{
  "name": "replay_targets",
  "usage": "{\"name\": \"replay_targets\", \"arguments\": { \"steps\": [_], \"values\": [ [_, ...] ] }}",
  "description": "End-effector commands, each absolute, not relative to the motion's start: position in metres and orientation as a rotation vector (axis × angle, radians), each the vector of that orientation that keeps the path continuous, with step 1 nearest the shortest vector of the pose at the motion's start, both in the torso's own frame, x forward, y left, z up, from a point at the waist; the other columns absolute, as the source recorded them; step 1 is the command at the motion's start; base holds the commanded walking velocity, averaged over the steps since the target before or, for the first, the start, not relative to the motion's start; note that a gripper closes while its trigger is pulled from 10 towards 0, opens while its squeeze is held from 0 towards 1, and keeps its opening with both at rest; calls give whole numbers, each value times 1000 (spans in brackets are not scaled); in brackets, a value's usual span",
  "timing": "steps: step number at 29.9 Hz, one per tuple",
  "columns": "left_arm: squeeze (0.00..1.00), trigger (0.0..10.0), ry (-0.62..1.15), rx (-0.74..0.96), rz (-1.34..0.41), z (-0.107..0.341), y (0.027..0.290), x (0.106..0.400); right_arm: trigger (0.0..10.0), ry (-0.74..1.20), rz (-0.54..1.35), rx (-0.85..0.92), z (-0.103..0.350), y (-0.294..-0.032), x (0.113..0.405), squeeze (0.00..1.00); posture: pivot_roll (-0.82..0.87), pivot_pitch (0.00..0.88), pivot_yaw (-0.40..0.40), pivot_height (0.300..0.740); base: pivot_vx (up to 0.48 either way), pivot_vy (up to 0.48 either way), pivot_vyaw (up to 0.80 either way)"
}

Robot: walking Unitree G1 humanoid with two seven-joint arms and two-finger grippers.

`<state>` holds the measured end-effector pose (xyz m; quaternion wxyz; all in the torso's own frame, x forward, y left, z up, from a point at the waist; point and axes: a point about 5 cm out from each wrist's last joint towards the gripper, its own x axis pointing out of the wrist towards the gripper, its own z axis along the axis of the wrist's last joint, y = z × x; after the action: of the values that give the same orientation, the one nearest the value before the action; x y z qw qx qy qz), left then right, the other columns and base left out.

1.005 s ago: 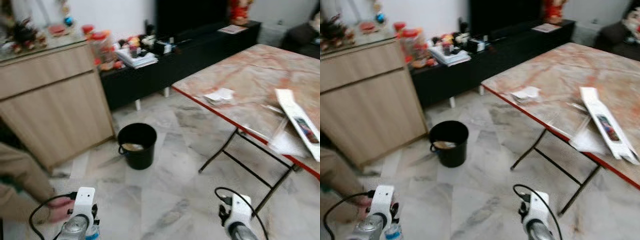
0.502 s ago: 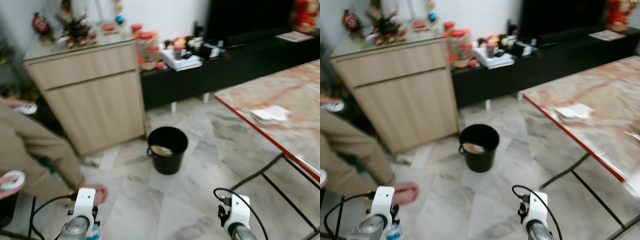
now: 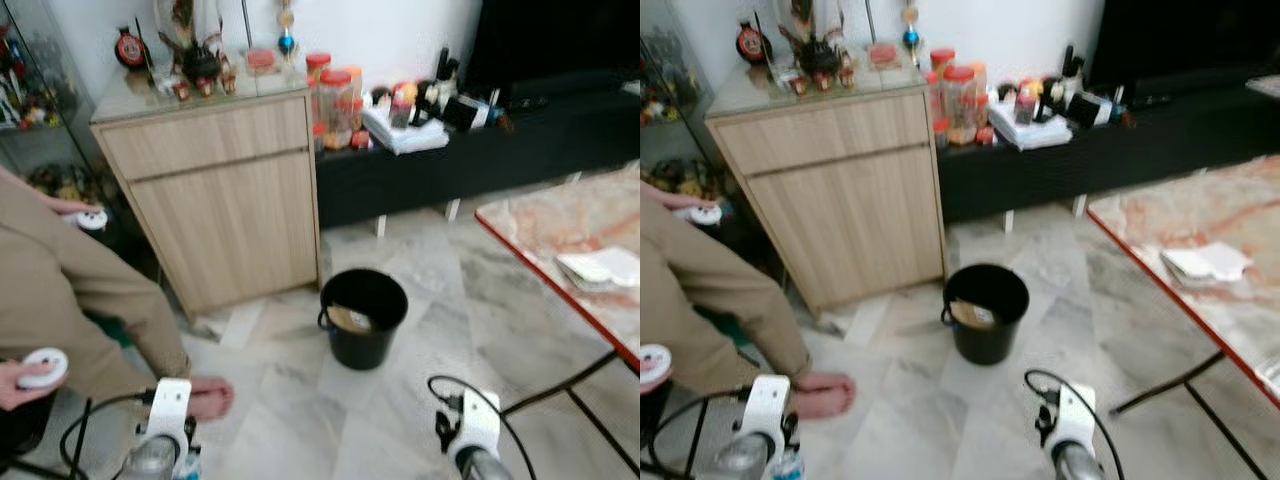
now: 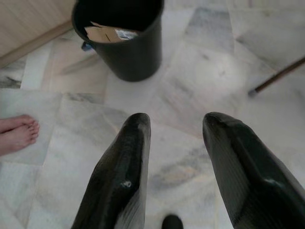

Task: Picking trash to rubbish bin

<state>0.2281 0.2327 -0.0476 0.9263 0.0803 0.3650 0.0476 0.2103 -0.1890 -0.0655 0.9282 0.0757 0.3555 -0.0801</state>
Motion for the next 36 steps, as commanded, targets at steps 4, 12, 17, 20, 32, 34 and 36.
{"name": "replay_targets", "arguments": {
  "steps": [4, 12, 17, 20, 32, 34, 36],
  "values": [
    [0, 10000, 757, 182, 116, -46, 242, 227, 10000, 712, -142, 171, -63, -179, 216, 0, 181, 0, 28, 740, 314, 0, 0],
    [0, 10000, 758, 183, 117, -46, 242, 226, 10000, 717, -126, 159, -64, -177, 216, 0, 184, 0, 28, 740, 315, 0, 0],
    [0, 10000, 758, 183, 114, -46, 242, 227, 10000, 719, -130, 166, -64, -176, 215, 0, 186, 0, 29, 740, 315, 0, 0],
    [0, 10000, 757, 183, 113, -46, 242, 227, 10000, 721, -131, 167, -64, -176, 215, 0, 186, 0, 29, 740, 312, 0, 0],
    [0, 10000, 754, 182, 112, -45, 243, 228, 10000, 715, -131, 178, -64, -176, 216, 0, 187, 0, 30, 740, 314, 0, 0],
    [0, 10000, 755, 182, 113, -45, 243, 228, 10000, 717, -130, 178, -64, -175, 215, 0, 187, 0, 30, 740, 313, 0, 0],
    [0, 10000, 755, 182, 113, -45, 242, 228, 10000, 717, -129, 179, -64, -175, 215, 0, 187, 0, 30, 740, 313, 0, 0]
  ]
}}
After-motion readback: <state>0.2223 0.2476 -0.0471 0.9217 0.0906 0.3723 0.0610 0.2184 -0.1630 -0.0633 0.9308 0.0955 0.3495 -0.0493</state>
